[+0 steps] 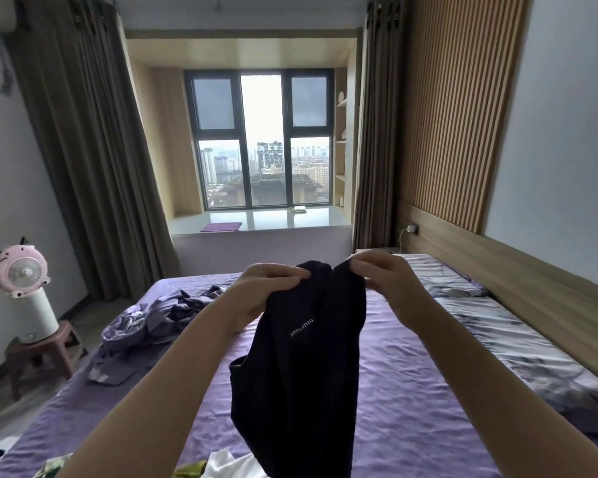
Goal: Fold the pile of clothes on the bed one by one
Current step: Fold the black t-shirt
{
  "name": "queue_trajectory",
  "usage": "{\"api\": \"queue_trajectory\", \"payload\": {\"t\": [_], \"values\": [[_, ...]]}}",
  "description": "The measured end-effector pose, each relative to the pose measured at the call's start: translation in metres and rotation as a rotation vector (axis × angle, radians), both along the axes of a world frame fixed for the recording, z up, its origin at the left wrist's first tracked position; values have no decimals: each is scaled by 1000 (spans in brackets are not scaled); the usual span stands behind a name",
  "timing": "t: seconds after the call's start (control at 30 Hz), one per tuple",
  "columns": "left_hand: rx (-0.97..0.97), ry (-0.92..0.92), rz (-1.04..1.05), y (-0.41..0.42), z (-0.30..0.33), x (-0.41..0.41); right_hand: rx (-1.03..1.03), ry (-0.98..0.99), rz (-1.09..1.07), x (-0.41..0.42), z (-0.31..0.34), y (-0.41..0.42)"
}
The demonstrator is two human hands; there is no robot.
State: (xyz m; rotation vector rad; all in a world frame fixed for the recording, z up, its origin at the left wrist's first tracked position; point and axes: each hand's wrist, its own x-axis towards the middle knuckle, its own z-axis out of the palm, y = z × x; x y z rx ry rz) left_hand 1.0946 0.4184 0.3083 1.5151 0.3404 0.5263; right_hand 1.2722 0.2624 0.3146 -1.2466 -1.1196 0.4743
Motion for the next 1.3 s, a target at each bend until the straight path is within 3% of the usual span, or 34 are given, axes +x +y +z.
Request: {"api": "queue_trajectory", "payload": {"t": [0.1, 0.23, 0.3, 0.37, 0.5, 0.63, 0.7, 0.77, 0.9, 1.03, 1.1, 1.3], "values": [[91, -22, 186, 8, 5, -12, -41, 237, 97, 10, 6, -11], [166, -49, 361, 17, 10, -17, -94, 202, 45, 14, 8, -15], [250, -43, 382, 14, 12, -14, -86, 96, -35, 11, 9, -13], [366, -22, 314, 4, 13, -7, -84, -132, -80, 1, 11, -10], [450, -50, 151, -18, 14, 12, -227, -446, 64, -27, 11, 5], [341, 19, 78, -15, 4, 7, -205, -603, -90, -33, 9, 18], [288, 208, -40, -9, -16, -4, -181, -571, -133, -29, 8, 16], [358, 364, -49, -2, -36, -13, -159, -507, -172, -22, 6, 14], [316, 372, -44, 5, -43, -28, -268, -418, -149, -10, -1, 9], [414, 356, -20, 3, -36, -26, -376, -166, 66, -7, -7, 2], [442, 331, -21, -1, -35, -21, -427, -150, 100, -6, -8, -1], [375, 543, -131, -1, -47, -25, -307, 28, 87, -7, -6, -8]]}}
